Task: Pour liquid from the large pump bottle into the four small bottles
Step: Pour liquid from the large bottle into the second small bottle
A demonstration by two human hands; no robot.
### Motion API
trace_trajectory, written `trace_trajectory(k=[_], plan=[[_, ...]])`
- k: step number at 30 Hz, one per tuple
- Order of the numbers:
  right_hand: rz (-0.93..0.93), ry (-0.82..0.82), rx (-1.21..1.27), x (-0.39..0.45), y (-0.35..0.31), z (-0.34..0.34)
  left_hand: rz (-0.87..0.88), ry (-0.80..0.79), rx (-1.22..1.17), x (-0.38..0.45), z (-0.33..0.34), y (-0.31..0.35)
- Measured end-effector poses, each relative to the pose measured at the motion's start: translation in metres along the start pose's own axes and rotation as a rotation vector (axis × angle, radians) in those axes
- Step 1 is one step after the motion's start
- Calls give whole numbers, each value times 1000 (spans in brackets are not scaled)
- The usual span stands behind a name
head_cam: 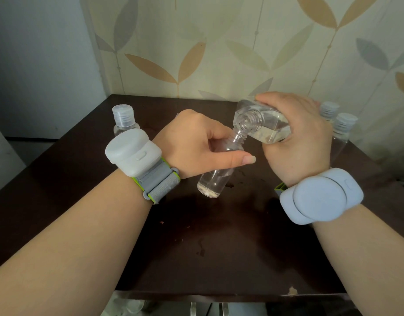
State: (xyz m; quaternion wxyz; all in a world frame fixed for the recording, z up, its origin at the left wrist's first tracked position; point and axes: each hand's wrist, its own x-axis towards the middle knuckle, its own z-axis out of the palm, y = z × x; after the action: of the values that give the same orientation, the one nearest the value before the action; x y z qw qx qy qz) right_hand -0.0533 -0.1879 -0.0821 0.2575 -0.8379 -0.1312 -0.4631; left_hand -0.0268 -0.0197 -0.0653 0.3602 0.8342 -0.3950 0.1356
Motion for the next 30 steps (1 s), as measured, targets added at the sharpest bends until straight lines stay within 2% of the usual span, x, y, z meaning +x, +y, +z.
trace_trajectory(k=[30], plan=[[-15,9,-10,0,1,0,3,-8,26,0,-1,1]])
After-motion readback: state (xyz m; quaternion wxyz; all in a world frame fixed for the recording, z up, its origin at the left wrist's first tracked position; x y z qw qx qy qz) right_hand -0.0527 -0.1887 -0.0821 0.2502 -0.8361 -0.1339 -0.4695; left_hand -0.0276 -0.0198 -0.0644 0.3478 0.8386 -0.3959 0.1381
